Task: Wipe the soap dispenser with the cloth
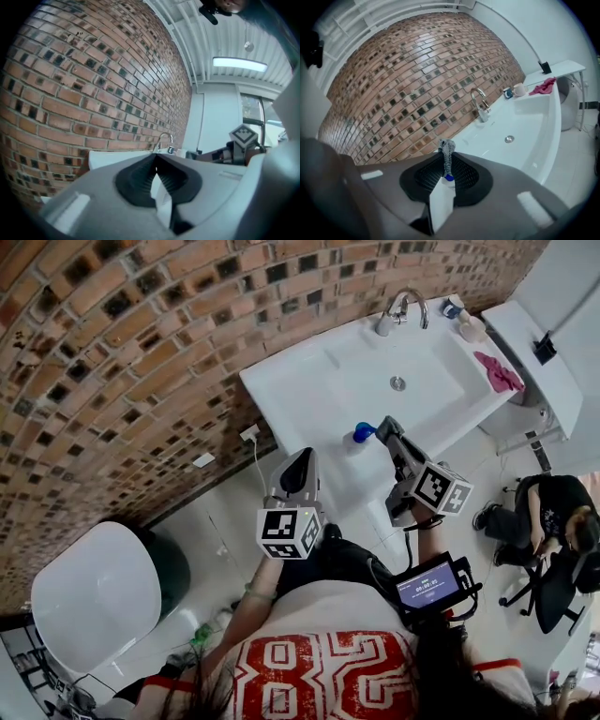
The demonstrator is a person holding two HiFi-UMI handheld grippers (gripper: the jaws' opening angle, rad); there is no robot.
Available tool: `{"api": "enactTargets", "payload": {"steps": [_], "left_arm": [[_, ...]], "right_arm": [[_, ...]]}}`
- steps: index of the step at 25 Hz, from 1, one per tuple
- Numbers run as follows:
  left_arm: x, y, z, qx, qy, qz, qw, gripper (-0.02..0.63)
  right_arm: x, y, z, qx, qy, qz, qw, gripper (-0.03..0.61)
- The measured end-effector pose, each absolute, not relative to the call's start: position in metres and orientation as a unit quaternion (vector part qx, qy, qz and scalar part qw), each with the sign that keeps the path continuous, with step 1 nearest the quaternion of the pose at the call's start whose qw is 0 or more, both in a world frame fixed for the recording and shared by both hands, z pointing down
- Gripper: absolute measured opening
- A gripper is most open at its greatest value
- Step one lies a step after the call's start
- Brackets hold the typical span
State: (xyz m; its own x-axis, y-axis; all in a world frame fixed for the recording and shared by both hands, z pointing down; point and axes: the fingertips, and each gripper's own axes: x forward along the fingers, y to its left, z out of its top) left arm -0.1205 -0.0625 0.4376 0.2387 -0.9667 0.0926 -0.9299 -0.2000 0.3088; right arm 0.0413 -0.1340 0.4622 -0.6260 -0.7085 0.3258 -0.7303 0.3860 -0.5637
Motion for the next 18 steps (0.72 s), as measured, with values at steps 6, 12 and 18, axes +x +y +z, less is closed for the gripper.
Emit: {"api": "enactTargets", "payload": {"steps": [6,12,18], "left_arm": [[-0.119,-0.064,0.441,0.77,-0.616,-0.057,0.154,0.003],[-0.117,-0.061,0.444,0.768,-0.619,-0.049,0.154,0.004],[-0.125,-0.057,0.443,0.761,-0.63,-0.045,0.15,0.004]], "right_arm": [[0.004,-0.093,0.461,0.326,-0.9,0.287,0.044,0.051],[-0.017,-0.087,0.505,0.324,-0.901,0.268,0.103,0.051],[-0.025,-0.096,0.522,0.322,-0.903,0.249,0.137,0.051]]}}
